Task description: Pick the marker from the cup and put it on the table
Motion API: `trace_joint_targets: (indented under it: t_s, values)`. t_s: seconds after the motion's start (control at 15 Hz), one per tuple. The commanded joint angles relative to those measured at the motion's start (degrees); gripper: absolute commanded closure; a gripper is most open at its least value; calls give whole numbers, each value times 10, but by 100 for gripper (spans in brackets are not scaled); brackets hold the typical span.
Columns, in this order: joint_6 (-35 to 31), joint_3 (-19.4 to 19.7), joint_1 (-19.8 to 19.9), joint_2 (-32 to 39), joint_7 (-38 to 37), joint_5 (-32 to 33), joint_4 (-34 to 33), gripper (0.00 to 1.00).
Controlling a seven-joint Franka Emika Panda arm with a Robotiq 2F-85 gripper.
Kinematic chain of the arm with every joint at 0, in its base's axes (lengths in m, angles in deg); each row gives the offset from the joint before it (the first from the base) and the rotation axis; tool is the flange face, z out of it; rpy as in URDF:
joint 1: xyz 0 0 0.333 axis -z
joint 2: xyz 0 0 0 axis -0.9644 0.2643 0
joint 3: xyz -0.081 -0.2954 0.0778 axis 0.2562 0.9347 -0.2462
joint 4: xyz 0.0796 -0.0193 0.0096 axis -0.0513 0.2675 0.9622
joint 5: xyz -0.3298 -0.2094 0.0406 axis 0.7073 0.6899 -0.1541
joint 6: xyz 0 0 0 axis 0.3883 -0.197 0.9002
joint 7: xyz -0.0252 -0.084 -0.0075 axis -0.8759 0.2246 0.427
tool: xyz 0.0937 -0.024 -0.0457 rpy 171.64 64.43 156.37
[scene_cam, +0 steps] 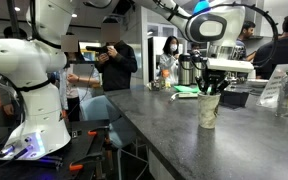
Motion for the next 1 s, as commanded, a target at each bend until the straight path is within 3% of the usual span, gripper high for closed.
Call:
trace_joint_targets:
  t_s: [0.0, 0.47, 0.93]
  values:
    - [12, -9, 11, 3, 6, -17, -10, 95]
    - [22, -6, 18, -14, 7, -18, -13, 94]
    - [90, 0, 19, -47, -21, -29, -58, 94]
